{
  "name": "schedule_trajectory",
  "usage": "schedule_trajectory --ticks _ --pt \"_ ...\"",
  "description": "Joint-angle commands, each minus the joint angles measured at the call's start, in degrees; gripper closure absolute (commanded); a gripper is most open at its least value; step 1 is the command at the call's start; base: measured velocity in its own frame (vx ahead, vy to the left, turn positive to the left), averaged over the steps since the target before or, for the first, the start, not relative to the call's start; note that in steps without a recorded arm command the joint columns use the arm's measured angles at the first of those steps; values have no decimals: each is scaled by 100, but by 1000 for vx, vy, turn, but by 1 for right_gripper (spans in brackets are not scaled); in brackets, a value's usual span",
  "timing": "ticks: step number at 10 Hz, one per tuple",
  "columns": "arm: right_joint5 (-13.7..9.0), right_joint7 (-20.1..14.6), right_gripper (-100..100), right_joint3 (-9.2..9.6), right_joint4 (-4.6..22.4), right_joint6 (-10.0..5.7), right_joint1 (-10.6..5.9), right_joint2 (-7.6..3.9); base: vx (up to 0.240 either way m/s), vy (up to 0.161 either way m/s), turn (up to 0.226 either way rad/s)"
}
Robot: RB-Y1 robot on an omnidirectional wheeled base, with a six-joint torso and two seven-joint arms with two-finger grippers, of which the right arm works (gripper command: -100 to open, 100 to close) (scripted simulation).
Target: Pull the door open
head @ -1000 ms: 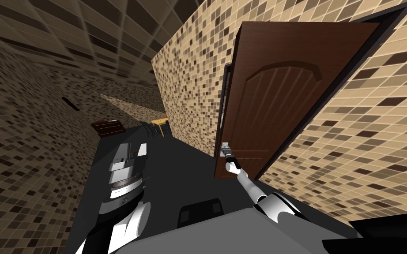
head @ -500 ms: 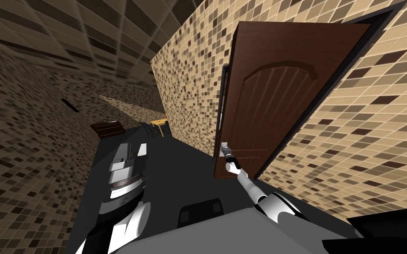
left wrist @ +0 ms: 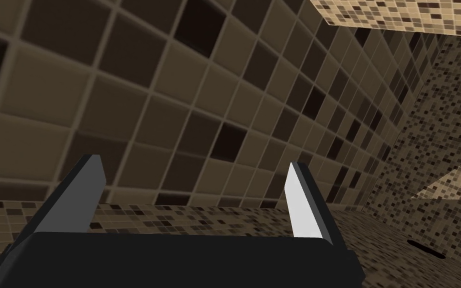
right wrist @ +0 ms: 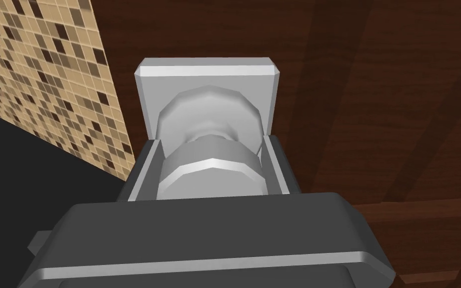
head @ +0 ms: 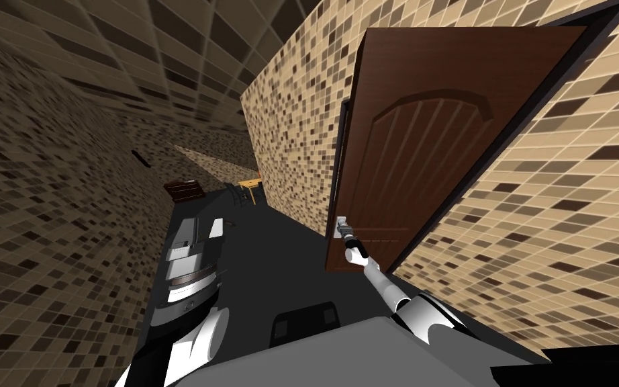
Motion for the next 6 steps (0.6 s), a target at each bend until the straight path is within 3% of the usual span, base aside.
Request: schedule_trajectory --ticks 1,3,6 --pt "-11 -167 100 124 -59 3 61 -95 -211 -91 192" --pt "-19 -378 100 281 -128 -11 122 -244 -251 -128 185" --pt "-30 -664 100 494 -221 -30 203 -445 -189 -70 168"
